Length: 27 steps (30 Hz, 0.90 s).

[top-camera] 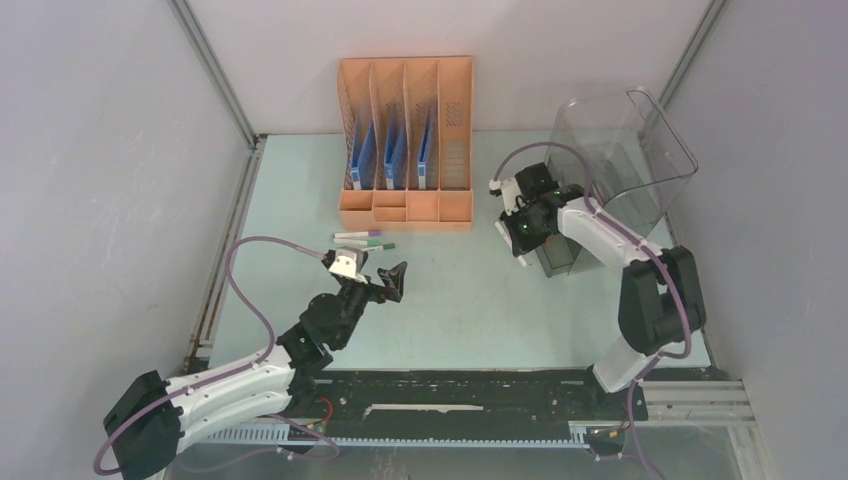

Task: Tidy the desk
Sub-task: Pick up the stationery from the center of the board, then place the stationery in the drawer.

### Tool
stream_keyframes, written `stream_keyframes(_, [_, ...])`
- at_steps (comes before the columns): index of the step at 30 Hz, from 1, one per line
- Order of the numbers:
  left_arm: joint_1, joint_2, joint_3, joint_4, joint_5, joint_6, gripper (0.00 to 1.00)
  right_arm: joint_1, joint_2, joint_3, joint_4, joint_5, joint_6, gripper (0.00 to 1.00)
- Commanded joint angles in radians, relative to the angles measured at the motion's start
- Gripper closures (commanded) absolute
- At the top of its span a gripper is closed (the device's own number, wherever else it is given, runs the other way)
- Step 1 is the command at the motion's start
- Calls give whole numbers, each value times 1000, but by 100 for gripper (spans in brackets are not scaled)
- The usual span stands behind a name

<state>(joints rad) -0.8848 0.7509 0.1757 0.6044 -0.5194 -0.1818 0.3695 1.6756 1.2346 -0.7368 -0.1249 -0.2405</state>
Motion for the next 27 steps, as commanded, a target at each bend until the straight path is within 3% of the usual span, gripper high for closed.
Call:
stream_keyframes(1, [4,-15,-18,43,-10,21,0,-21,-121,-5,26,-27,-18,100])
stream_keyframes(12, [4,-8,-13,41,-11,21,0,-94,-261,-68,135,221,-40,100])
stream_keyframes(24, [4,-8,-13,41,-10,21,0,-102,-189,-78,150,323,-51,100])
stream_keyframes(27, [4,-9,-13,41,-10,21,0,-103,-164,-78,149,331,-54,89])
